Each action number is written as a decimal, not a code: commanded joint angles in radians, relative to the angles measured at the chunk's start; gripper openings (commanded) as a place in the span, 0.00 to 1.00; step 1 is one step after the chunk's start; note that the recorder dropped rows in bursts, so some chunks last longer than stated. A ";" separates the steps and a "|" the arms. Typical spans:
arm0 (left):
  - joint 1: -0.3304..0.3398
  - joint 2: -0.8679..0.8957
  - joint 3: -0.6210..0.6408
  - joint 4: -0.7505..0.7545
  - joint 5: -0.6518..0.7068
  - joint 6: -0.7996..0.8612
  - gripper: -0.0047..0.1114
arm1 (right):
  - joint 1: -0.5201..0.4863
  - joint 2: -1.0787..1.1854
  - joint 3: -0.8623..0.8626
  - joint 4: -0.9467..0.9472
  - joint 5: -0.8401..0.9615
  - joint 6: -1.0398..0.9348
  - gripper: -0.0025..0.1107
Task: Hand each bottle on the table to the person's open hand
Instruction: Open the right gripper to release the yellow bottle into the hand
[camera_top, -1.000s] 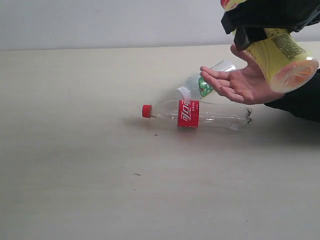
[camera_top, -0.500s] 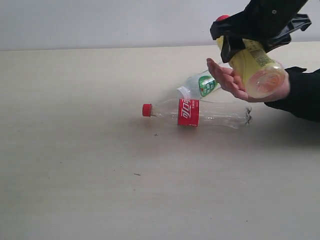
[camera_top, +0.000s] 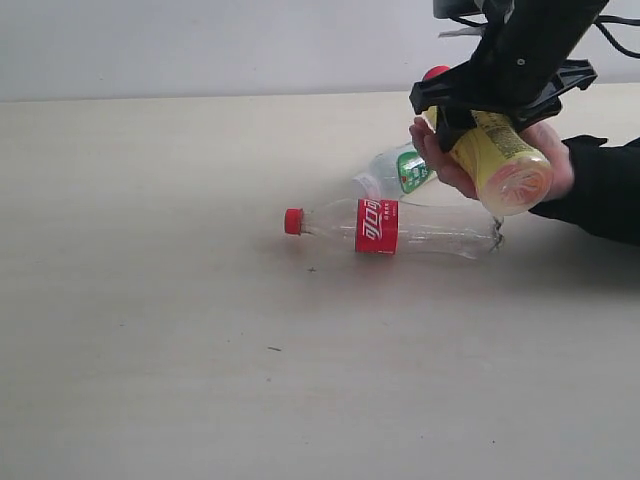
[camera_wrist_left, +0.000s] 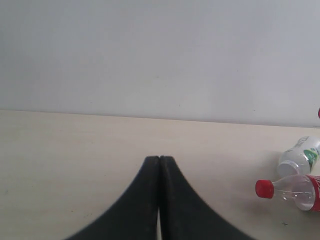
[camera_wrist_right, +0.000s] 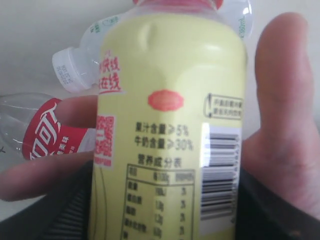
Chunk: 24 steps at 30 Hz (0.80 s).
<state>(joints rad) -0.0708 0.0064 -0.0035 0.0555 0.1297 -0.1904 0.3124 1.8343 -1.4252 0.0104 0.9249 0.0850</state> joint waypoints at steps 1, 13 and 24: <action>0.001 -0.006 0.003 -0.008 -0.001 0.001 0.04 | -0.006 -0.003 -0.009 -0.010 -0.012 -0.003 0.46; 0.001 -0.006 0.003 -0.008 -0.001 0.001 0.04 | -0.006 -0.068 -0.009 -0.016 -0.013 -0.005 0.63; 0.001 -0.006 0.003 -0.008 -0.001 0.001 0.04 | -0.006 -0.383 0.033 -0.010 0.059 -0.026 0.40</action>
<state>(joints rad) -0.0708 0.0064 -0.0035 0.0555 0.1297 -0.1904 0.3117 1.5543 -1.4229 0.0000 0.9581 0.0810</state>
